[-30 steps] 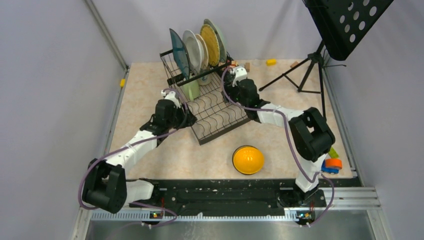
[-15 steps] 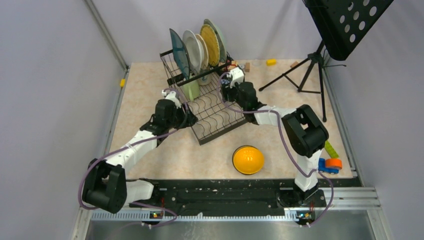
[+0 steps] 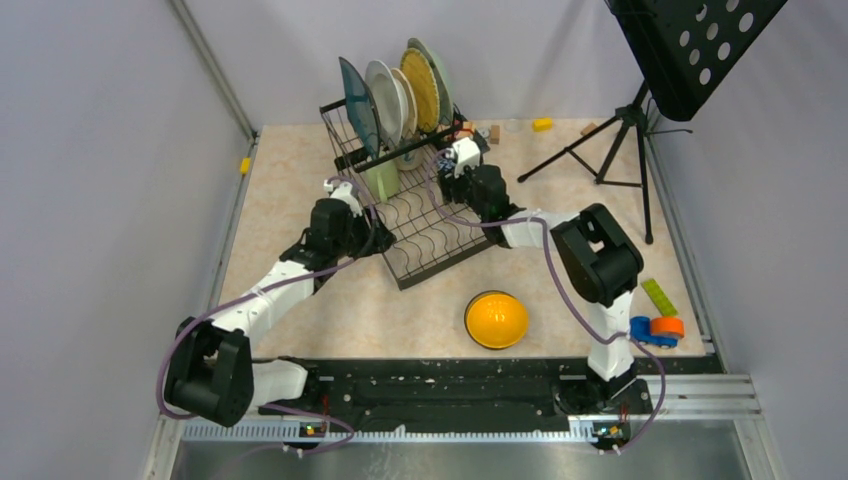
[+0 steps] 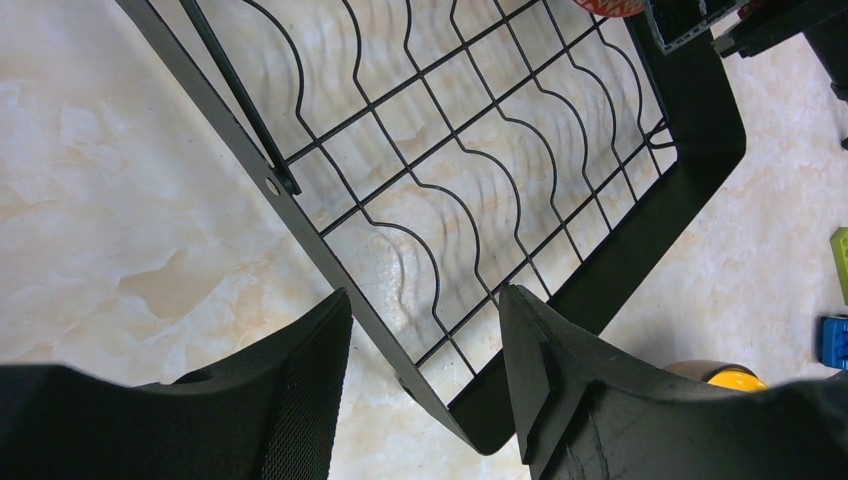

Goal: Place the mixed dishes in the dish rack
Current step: Insert the bowl into the dish rack, then pick up the bowl from the center of the board.

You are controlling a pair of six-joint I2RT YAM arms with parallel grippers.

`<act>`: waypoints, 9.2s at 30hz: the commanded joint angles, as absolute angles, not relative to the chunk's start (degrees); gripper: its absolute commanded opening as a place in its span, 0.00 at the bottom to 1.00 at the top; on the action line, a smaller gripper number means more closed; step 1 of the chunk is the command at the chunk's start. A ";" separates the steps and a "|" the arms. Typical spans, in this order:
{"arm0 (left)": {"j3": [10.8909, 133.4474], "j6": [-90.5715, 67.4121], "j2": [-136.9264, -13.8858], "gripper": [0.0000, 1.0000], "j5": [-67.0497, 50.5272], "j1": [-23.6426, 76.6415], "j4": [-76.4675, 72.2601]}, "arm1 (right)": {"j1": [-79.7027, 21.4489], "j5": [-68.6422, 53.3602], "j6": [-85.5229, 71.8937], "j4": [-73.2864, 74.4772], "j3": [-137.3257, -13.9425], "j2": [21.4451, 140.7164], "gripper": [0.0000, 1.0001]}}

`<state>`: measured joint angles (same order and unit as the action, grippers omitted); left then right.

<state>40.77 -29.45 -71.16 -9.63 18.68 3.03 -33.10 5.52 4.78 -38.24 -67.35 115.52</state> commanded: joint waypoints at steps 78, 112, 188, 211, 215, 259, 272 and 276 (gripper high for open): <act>40.97 -28.40 -71.21 0.58 -9.87 18.46 2.65 | -33.40 14.62 -3.02 -27.86 -69.36 105.96 0.81; 55.28 -5.67 -74.35 0.65 -19.26 35.94 10.66 | -33.03 21.74 -44.68 -5.29 -35.20 59.32 0.97; 53.24 -9.23 -74.83 0.92 -0.88 38.38 8.61 | -43.07 9.30 -41.53 50.55 -50.52 69.40 0.21; 53.25 -8.90 -76.08 0.91 -0.53 38.32 9.06 | -43.23 8.38 -40.08 51.68 -51.30 71.18 0.30; 53.13 -8.81 -75.40 0.91 1.12 38.32 9.32 | -43.24 8.25 -40.12 51.45 -51.04 71.38 0.25; 53.19 -11.09 -76.42 0.91 -13.76 37.60 2.90 | -43.33 15.57 -34.16 44.46 -54.43 60.44 0.00; 56.04 -12.48 -82.67 0.83 -40.97 37.70 -3.16 | -43.33 14.72 -36.31 35.84 -50.49 52.65 0.00; 58.47 -8.62 -84.30 0.78 -39.32 37.67 3.18 | -43.33 13.88 -35.76 33.63 -50.22 51.87 0.00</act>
<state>54.57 -13.15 -83.31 -36.27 37.71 -0.47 -42.74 13.87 -35.20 38.94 -49.84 53.65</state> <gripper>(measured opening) 0.802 0.060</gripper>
